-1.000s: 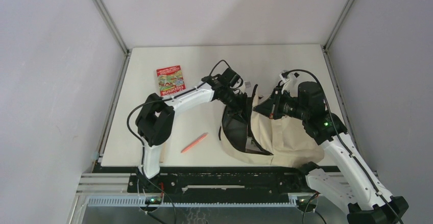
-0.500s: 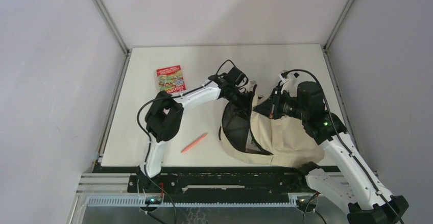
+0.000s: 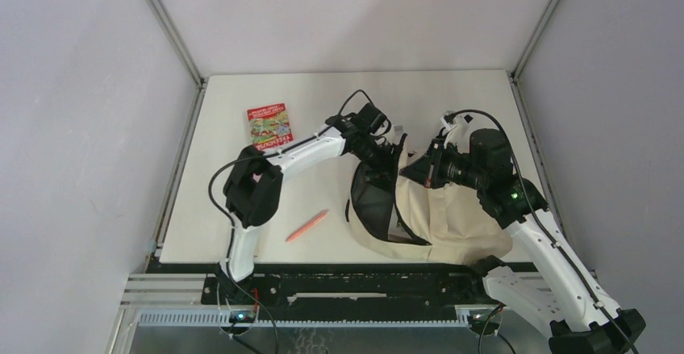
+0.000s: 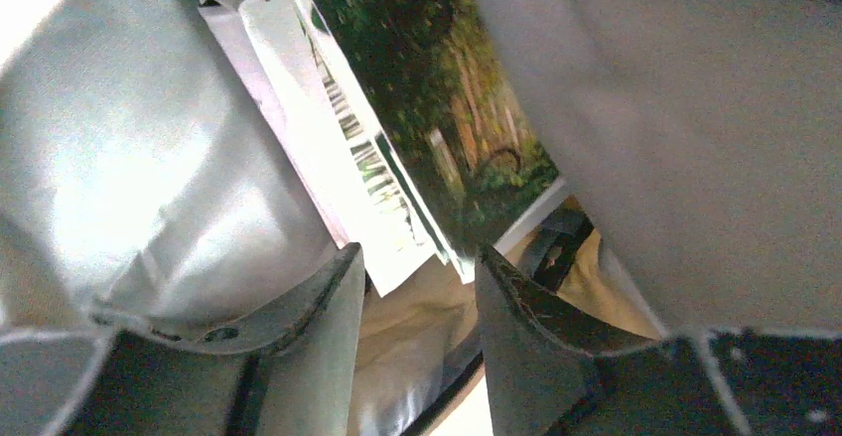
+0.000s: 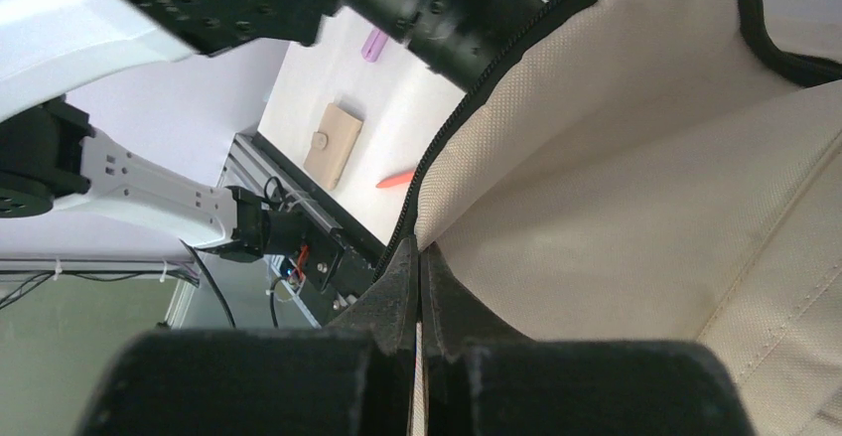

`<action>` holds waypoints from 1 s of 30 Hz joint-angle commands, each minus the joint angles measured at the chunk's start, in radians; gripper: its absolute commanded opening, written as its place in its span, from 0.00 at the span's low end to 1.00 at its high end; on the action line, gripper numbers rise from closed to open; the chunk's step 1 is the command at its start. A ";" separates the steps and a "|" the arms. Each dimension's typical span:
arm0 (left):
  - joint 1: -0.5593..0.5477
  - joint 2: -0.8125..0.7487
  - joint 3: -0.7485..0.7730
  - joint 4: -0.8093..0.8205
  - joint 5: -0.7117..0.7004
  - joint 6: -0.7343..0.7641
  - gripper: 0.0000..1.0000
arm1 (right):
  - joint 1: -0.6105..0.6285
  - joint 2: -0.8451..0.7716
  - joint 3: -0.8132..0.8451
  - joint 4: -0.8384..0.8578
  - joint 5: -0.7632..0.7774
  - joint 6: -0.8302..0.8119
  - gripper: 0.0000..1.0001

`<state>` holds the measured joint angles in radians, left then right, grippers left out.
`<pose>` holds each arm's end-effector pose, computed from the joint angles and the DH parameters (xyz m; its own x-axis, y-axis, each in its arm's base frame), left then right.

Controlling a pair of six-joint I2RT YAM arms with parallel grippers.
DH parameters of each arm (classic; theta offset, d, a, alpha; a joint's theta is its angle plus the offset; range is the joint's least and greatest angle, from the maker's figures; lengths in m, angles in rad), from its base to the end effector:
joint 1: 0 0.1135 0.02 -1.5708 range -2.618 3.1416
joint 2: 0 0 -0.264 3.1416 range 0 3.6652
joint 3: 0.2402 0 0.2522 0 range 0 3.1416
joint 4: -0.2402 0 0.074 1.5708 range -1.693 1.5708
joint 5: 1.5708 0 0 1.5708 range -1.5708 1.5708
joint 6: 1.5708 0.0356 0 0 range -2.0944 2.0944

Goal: Pack the student bag
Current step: Place the book in the student bag.

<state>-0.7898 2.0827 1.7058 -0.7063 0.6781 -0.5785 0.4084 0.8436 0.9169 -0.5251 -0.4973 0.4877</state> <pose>0.2987 -0.3331 0.2194 -0.9363 0.3397 -0.0892 0.2963 0.6273 -0.7202 0.1577 0.0867 0.3425 -0.7021 0.1449 -0.6972 -0.4685 0.6432 0.6056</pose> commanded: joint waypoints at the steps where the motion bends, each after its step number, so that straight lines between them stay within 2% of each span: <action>1: 0.006 -0.167 -0.010 -0.080 -0.066 0.097 0.50 | 0.014 -0.021 0.014 0.066 -0.002 0.000 0.00; 5: 0.052 -0.290 -0.121 -0.117 -0.125 0.143 0.49 | 0.015 -0.020 0.013 0.059 0.016 -0.007 0.00; 8: 0.130 -0.396 -0.223 -0.124 -0.163 0.156 0.49 | 0.027 -0.013 -0.006 0.054 0.067 -0.017 0.00; 13: 0.339 -0.553 -0.346 -0.115 -0.222 0.158 0.50 | 0.193 0.098 -0.013 0.046 0.270 -0.029 0.00; 17: 0.508 -0.625 -0.388 -0.094 -0.299 0.149 0.50 | 0.264 0.281 -0.013 0.140 0.278 0.038 0.00; 21: 0.598 -0.645 -0.387 -0.101 -0.534 0.165 0.61 | 0.270 0.454 -0.005 0.137 0.379 0.076 0.00; 25: 0.640 -0.624 -0.368 -0.096 -0.631 0.210 0.62 | 0.239 0.569 -0.014 0.038 0.491 0.092 0.00; 28: 0.677 -0.578 -0.340 -0.075 -0.636 0.223 0.62 | 0.219 0.564 -0.053 -0.003 0.567 0.093 0.04; 30: 0.721 -0.533 -0.310 -0.075 -0.553 0.225 0.62 | 0.208 0.540 -0.082 -0.026 0.615 0.096 0.08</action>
<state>-0.1284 1.4933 1.3300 -0.8162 0.1074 -0.3973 0.6407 1.4311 0.8688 -0.4862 -0.0536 0.5705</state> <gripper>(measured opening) 0.618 0.052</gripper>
